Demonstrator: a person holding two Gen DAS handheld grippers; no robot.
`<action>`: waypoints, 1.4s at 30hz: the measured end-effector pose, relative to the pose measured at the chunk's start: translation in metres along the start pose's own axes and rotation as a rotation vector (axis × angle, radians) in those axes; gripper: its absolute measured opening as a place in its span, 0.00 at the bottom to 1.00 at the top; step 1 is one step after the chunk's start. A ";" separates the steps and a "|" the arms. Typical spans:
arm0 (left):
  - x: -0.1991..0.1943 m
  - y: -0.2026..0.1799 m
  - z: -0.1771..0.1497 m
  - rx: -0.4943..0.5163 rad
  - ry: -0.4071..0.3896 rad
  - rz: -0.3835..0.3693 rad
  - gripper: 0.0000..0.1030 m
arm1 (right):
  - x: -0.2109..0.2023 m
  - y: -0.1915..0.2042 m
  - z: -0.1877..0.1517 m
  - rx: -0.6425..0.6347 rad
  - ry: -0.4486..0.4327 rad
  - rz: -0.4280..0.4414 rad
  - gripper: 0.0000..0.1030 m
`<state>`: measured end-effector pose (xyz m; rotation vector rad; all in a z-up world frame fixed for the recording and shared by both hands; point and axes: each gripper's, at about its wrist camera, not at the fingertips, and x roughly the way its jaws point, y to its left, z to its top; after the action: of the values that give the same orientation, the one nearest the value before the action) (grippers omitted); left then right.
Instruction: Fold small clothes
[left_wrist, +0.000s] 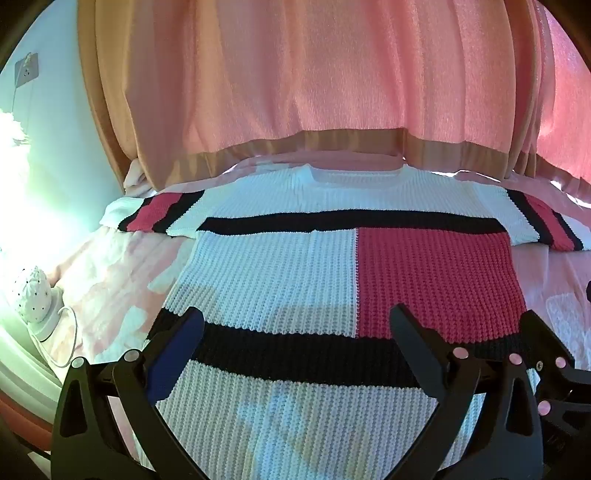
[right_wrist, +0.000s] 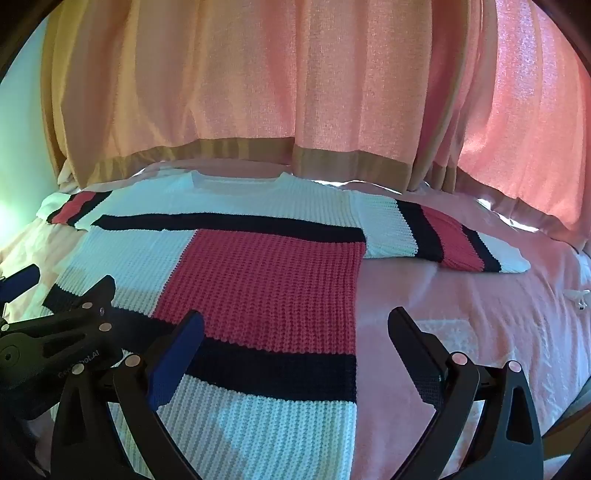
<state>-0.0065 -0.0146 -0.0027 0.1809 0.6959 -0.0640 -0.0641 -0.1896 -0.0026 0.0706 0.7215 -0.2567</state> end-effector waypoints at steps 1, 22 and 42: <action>0.000 0.000 0.000 0.001 0.003 -0.003 0.95 | 0.000 0.000 0.000 0.000 0.000 0.001 0.95; 0.001 -0.003 -0.001 0.000 0.005 -0.001 0.95 | 0.000 0.005 -0.002 -0.001 -0.009 0.000 0.95; 0.001 -0.003 -0.001 -0.001 0.004 -0.001 0.95 | 0.001 0.004 -0.003 -0.002 -0.008 -0.004 0.95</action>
<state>-0.0070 -0.0170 -0.0045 0.1800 0.6999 -0.0647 -0.0641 -0.1851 -0.0051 0.0661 0.7141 -0.2594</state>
